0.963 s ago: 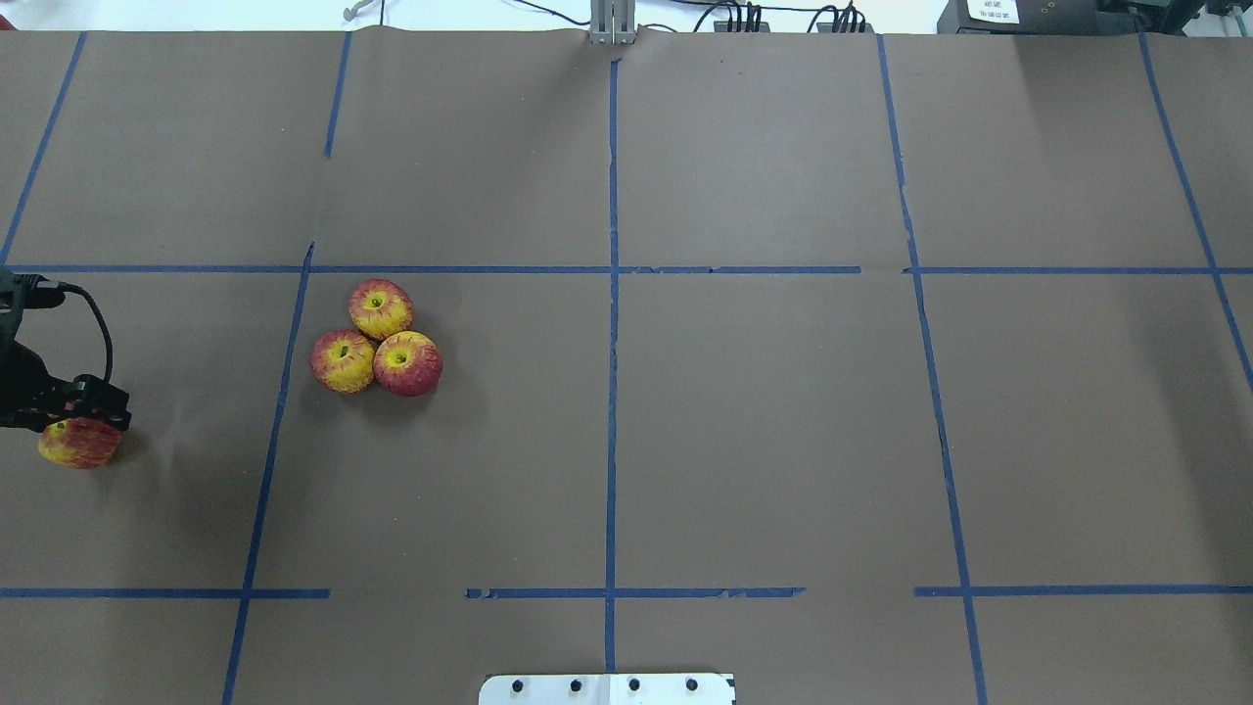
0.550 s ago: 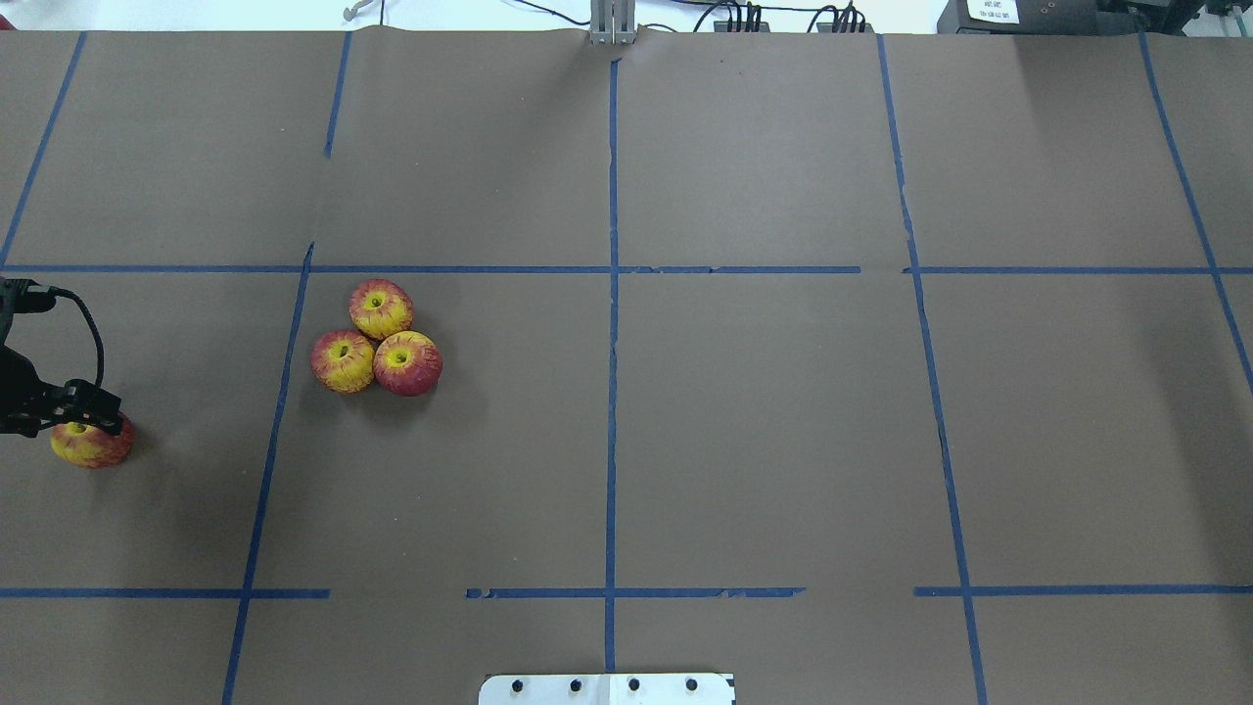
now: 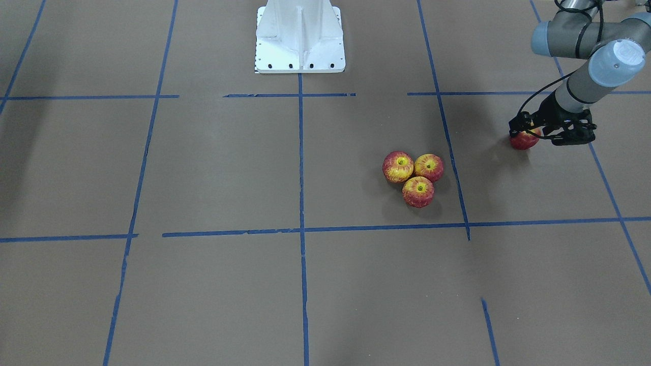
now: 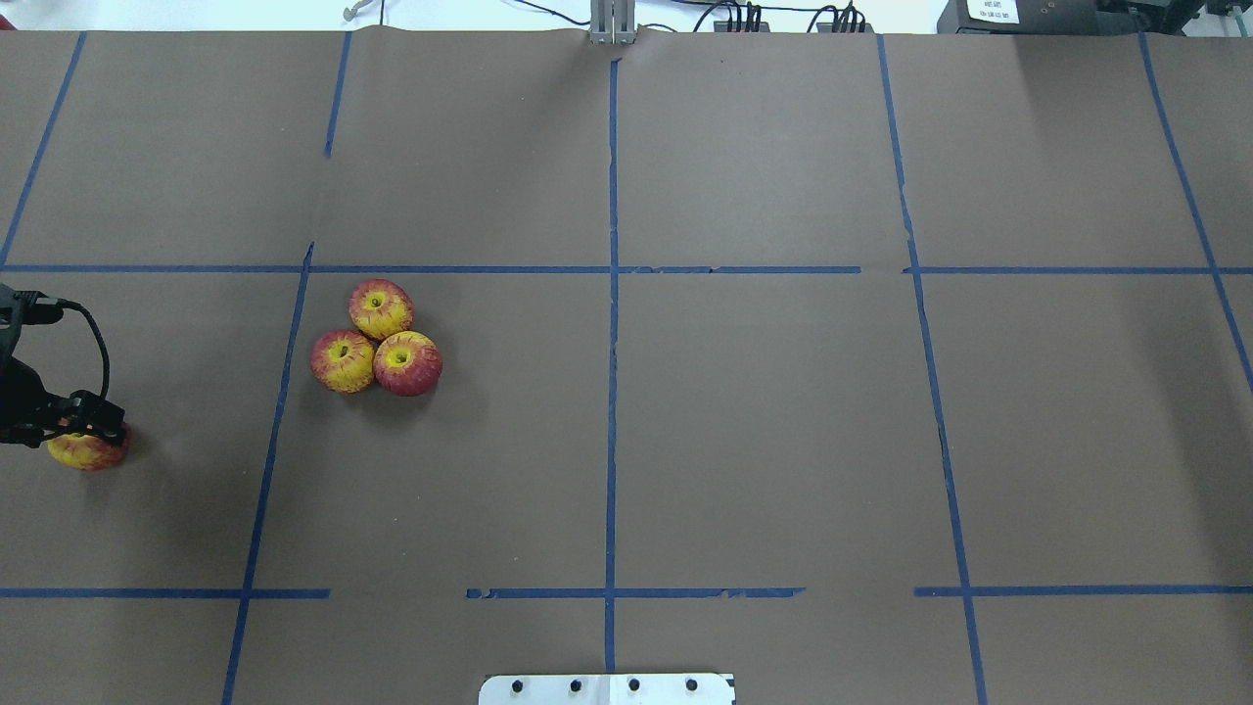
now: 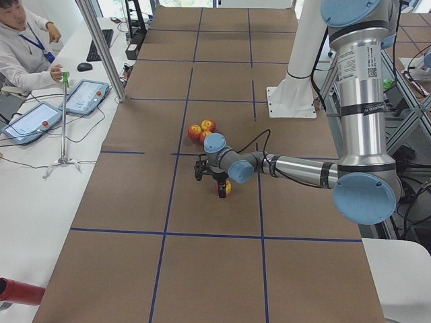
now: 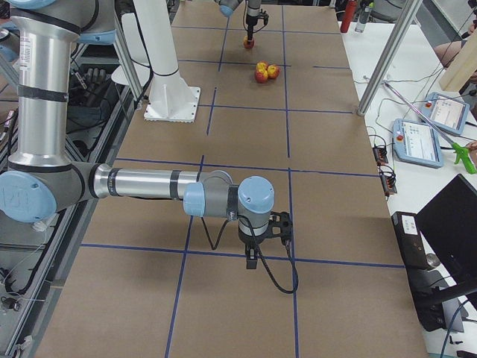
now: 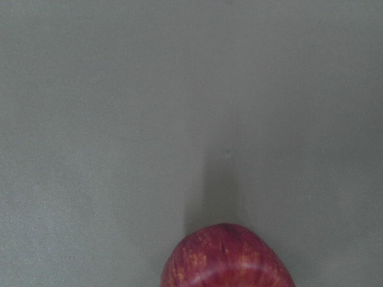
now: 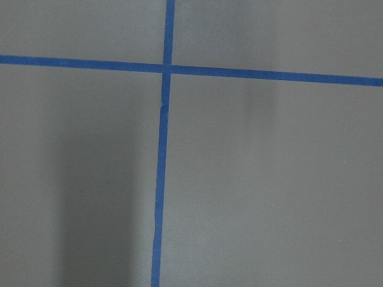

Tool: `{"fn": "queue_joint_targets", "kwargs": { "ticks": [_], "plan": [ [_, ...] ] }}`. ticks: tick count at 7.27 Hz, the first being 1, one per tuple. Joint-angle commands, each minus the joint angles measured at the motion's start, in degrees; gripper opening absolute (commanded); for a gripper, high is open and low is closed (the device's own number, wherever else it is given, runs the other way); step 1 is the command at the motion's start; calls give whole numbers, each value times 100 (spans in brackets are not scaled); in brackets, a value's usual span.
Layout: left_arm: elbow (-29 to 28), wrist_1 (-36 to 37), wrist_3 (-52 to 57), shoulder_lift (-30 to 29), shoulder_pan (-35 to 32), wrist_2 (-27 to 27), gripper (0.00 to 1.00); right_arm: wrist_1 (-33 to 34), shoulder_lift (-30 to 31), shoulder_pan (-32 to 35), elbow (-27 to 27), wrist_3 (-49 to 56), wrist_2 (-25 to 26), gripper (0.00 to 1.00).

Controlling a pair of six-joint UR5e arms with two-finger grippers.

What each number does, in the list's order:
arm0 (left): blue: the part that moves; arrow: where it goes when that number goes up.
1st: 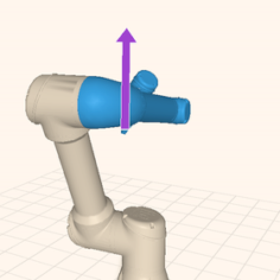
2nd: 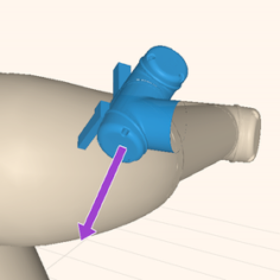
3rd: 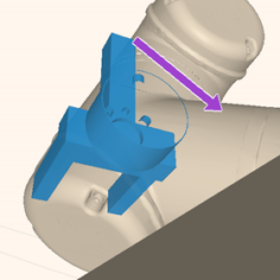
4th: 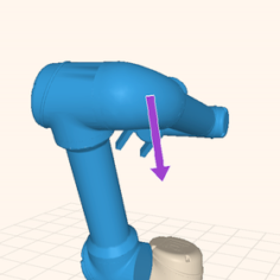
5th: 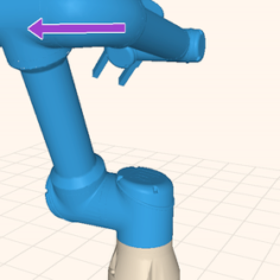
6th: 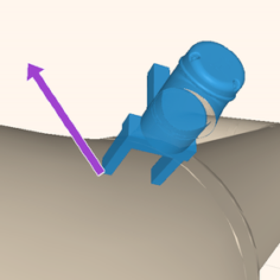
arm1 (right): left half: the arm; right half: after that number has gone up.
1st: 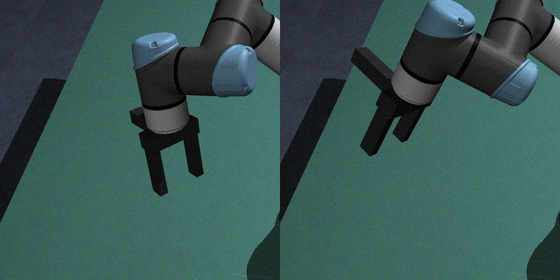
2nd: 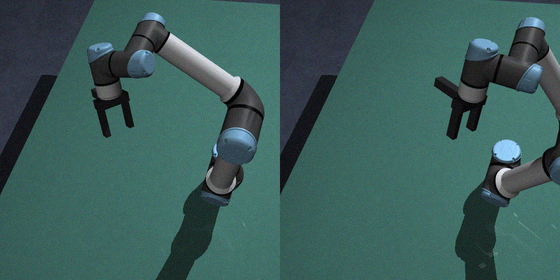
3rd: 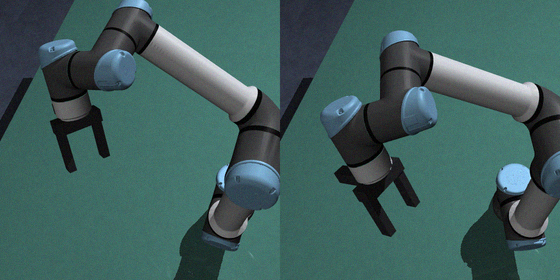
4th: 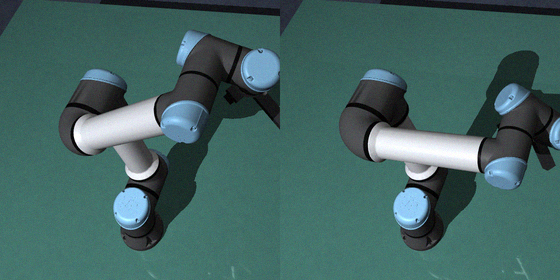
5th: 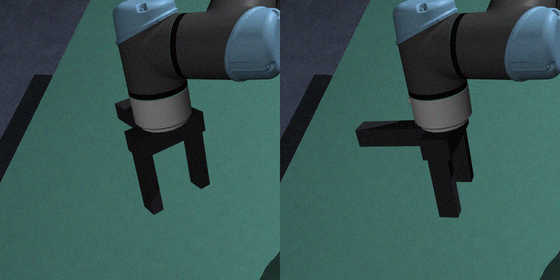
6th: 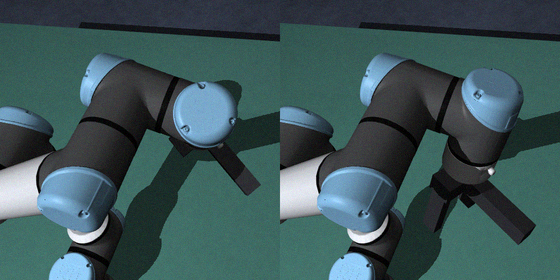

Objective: Stack apples
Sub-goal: 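Lift the apple with the left gripper and carry it toward the three-apple cluster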

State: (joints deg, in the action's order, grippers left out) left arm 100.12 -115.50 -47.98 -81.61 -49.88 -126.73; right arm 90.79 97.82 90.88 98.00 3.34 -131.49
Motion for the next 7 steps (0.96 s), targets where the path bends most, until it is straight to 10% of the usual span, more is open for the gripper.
{"fn": "queue_joint_targets", "kwargs": {
  "ticks": [1, 2, 3, 7],
  "plan": [
    [-10, -17, 17, -13, 49, -9, 60, 0, 0, 0, 0, 0, 0, 100],
    [-2, -8, 34, -30, 49, -9, 16, 0, 0, 0, 0, 0, 0, 100],
    [103, -8, 17, -48, 40, -35, 0, 0, 0, 0, 0, 0, 0, 100],
    [675, 498, -878, -1318, 22, -387, 0, 0, 0, 0, 0, 0, 0, 100]
  ]
}}
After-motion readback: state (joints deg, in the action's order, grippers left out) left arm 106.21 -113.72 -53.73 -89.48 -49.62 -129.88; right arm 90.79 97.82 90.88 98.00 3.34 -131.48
